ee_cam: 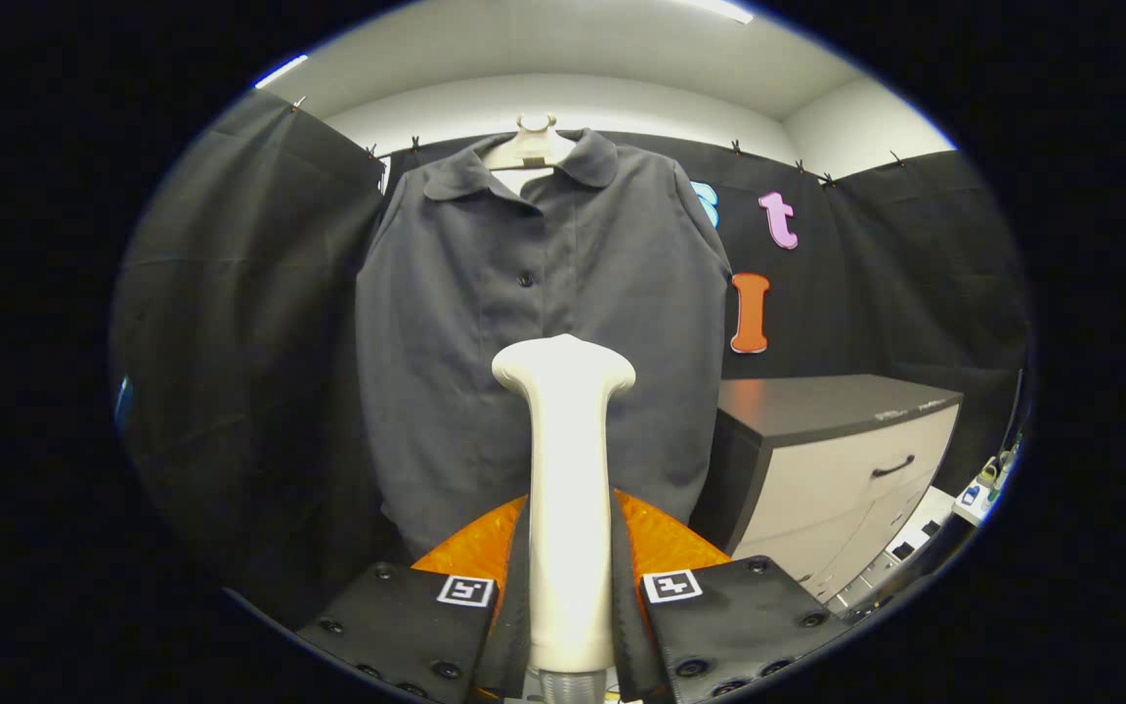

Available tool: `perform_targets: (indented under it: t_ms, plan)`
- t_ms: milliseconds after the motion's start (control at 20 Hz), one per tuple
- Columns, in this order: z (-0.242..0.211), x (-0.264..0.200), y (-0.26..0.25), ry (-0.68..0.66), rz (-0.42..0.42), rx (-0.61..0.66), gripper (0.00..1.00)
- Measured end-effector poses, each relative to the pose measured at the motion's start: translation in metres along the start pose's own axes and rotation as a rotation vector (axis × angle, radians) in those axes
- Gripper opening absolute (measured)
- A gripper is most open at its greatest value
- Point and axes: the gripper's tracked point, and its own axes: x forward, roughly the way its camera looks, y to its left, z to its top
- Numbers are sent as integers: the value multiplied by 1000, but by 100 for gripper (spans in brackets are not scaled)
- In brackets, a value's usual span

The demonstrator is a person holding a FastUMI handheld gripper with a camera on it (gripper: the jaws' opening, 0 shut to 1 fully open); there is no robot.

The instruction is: Iron the clothes twice with a garment steamer, once on the left side and once on the right side.

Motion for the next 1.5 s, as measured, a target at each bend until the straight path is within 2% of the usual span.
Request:
perform_targets:
  t_ms: [350, 600, 1050, 1500]
  plan:
    - [66, 24, 10, -139, 37, -5, 42]
    - [93, 46, 35, -204, 108, -16, 42]
    - [100, 67, 79, -223, 241, -82, 42]
    - [83, 62, 86, -183, 266, -102, 42]
